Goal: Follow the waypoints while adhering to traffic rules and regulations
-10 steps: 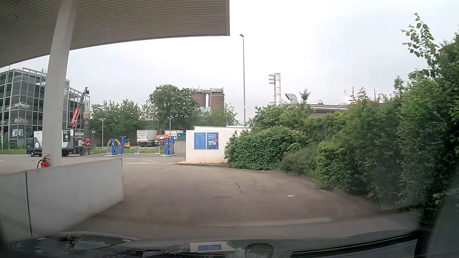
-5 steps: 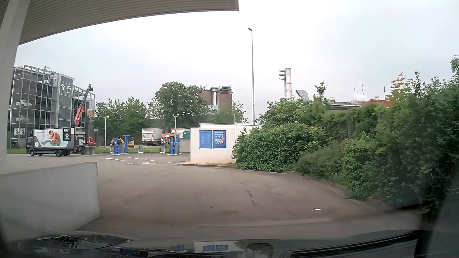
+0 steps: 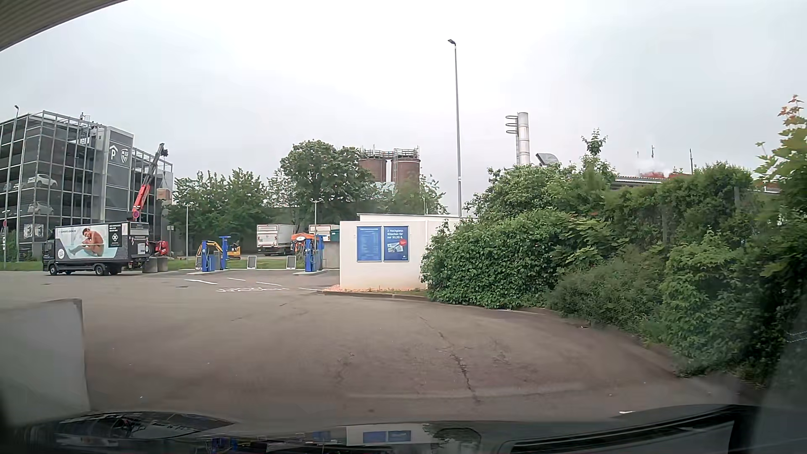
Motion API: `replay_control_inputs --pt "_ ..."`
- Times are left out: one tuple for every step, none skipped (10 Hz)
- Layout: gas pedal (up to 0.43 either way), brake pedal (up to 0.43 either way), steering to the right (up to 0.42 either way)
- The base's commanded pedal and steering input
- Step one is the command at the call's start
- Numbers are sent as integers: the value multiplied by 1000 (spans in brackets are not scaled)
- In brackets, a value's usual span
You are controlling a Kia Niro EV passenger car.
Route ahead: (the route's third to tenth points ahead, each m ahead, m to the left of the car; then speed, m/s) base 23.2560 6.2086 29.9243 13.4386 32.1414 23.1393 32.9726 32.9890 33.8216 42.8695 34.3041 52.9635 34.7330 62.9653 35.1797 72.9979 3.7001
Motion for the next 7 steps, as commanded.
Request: replay_control_inputs --pt "0 0 -56" --pt "0 0 -56" --pt "0 0 -56" --pt "0 0 -59" --pt "0 0 -67" --pt "0 0 -76" --pt "0 0 -88"
